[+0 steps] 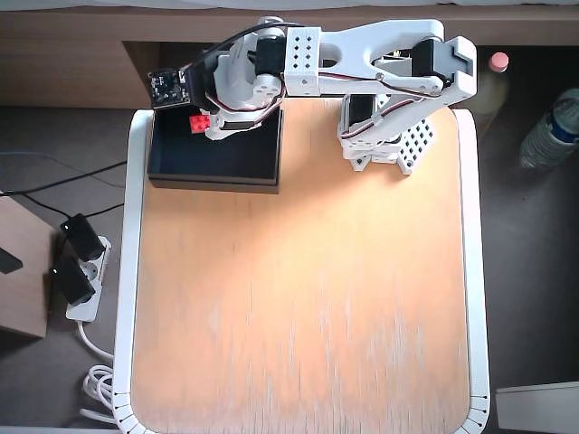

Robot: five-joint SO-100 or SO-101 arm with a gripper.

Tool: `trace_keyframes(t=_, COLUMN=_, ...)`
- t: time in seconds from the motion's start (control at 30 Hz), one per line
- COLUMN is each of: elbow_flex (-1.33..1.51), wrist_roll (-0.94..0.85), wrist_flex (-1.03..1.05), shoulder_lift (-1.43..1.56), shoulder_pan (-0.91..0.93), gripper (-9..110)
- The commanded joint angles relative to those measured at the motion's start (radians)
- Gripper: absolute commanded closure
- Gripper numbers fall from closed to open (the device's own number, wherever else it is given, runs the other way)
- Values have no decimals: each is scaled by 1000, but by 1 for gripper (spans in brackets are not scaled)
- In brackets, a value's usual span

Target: Grasp a lego block and put it in the bin.

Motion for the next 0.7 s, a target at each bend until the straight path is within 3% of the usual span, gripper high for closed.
trace_keyframes(t=0.0, elbow_flex=15, wrist_roll=-5, wrist_flex=-72, shoulder_lift=5, shoulder_pan=3, gripper=92)
trace_keyframes(t=0.37, elbow_flex=18, wrist_roll=-49, wrist_flex=-75, shoulder_lift=51, shoulder_pan=-35, gripper=85)
trace_keyframes(t=0.67, elbow_flex=17, wrist_roll=-184, wrist_flex=-74, shoulder_lift=273, shoulder_pan=-204, gripper=86)
